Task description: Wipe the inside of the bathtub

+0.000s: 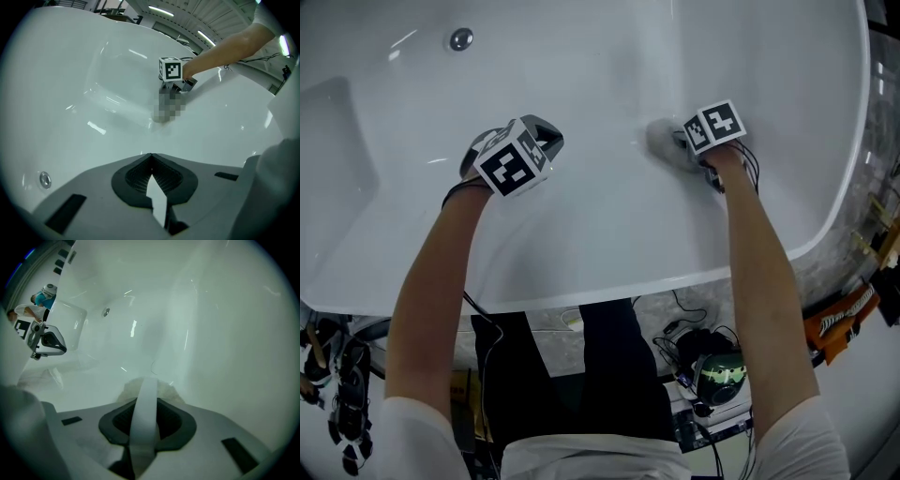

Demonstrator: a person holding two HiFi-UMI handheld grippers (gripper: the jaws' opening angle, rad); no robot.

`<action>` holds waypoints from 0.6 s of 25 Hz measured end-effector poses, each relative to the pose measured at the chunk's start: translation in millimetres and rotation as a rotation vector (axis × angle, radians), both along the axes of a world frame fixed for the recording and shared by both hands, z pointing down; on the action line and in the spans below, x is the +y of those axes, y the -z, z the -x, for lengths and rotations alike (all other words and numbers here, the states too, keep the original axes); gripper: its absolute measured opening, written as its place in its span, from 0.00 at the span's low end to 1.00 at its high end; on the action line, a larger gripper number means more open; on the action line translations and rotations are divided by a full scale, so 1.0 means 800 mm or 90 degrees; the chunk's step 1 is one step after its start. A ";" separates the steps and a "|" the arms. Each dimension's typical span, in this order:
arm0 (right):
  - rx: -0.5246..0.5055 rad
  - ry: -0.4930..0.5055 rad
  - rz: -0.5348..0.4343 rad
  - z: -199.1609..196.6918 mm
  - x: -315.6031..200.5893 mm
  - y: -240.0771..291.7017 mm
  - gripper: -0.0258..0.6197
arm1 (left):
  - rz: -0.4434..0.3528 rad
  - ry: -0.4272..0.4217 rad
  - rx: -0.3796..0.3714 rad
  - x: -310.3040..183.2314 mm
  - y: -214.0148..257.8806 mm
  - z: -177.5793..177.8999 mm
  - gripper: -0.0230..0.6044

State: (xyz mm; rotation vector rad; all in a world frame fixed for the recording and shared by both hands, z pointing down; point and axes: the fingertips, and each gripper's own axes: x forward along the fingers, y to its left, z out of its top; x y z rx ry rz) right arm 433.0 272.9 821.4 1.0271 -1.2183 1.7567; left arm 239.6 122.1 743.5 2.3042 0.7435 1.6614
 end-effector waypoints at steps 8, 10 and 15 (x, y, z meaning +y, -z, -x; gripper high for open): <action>-0.020 0.013 -0.015 0.043 -0.031 0.003 0.18 | -0.005 0.017 -0.004 -0.016 0.007 0.020 0.05; -0.023 0.014 -0.015 0.054 -0.037 0.004 0.18 | -0.004 0.017 -0.009 -0.018 0.008 0.028 0.05; -0.037 0.022 -0.022 0.094 -0.065 0.000 0.18 | -0.009 0.027 -0.026 -0.037 0.001 0.061 0.05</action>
